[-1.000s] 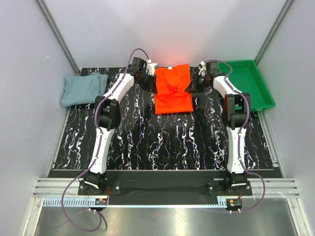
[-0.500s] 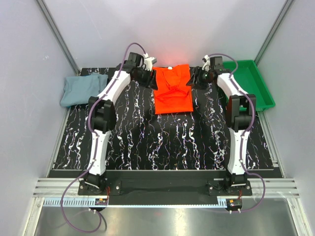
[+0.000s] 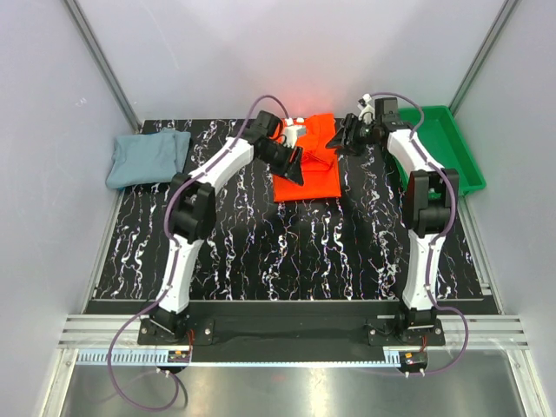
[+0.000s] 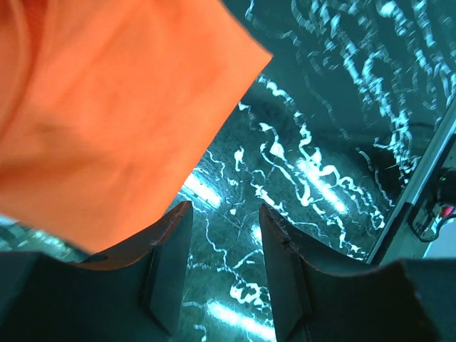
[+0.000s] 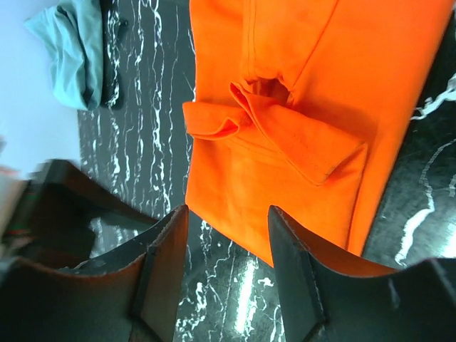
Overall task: Fold and stack the t-shirts
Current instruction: Fold the tshirt
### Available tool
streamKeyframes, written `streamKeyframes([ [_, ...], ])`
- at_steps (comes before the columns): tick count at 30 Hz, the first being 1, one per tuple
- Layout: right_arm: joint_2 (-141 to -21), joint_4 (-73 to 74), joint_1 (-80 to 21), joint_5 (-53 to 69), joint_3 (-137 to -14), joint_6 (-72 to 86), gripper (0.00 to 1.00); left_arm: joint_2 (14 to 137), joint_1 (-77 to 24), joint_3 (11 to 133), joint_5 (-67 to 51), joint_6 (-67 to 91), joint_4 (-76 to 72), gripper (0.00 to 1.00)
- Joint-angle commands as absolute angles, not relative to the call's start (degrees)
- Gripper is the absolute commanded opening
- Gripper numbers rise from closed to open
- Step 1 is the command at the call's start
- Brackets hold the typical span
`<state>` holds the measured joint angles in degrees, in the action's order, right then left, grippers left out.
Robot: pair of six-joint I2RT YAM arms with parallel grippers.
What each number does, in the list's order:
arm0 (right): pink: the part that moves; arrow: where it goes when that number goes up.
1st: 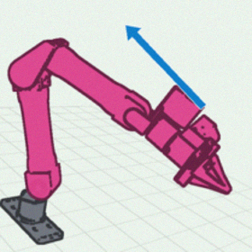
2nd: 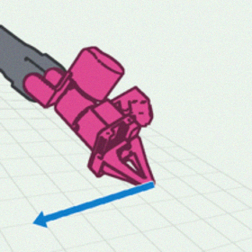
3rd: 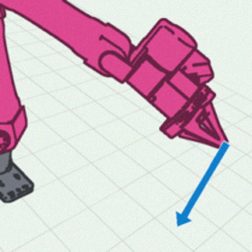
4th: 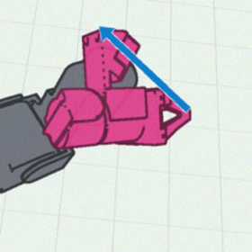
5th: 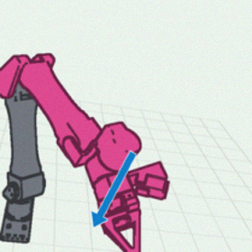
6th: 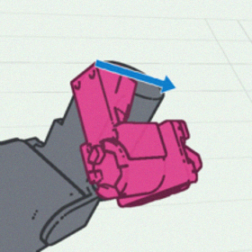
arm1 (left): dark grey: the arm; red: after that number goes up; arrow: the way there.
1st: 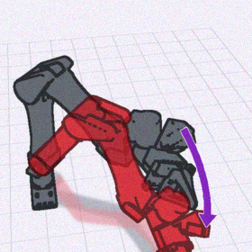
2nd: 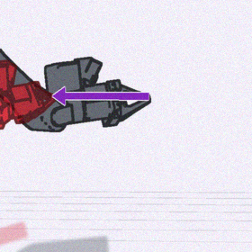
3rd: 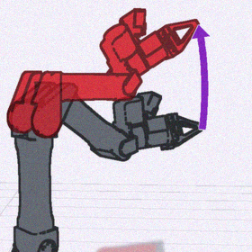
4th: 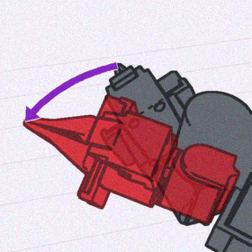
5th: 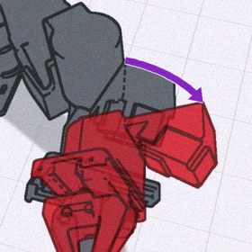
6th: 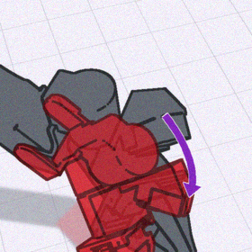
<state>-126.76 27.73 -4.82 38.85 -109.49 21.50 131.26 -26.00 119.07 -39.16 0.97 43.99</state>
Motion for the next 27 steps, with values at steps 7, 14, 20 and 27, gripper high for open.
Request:
streamKeyframes([
  [7, -132.36, 26.89, -4.92, 44.65, -106.97, 22.51, 0.54, 138.86, -25.49, 122.96, -37.09, 0.44, 43.24, 0.48],
  [14, -135.79, 29.97, -5.1, 40.79, -106.97, 20.13, 0.55, 141.06, -25.4, 122.7, -36.12, 0.53, 44.12, 0.49],
  [20, -134.74, 33.04, -6.5, 39.73, -103.9, 17.93, 0.54, 139.66, -25.4, 120.76, -35.24, 0.53, 45.0, 0.49],
  [27, -129.82, 34.28, -7.91, 38.23, -96.86, 18.37, 0.54, 135.45, -25.4, 116.73, -34.19, 0.44, 47.1, 0.5],
])
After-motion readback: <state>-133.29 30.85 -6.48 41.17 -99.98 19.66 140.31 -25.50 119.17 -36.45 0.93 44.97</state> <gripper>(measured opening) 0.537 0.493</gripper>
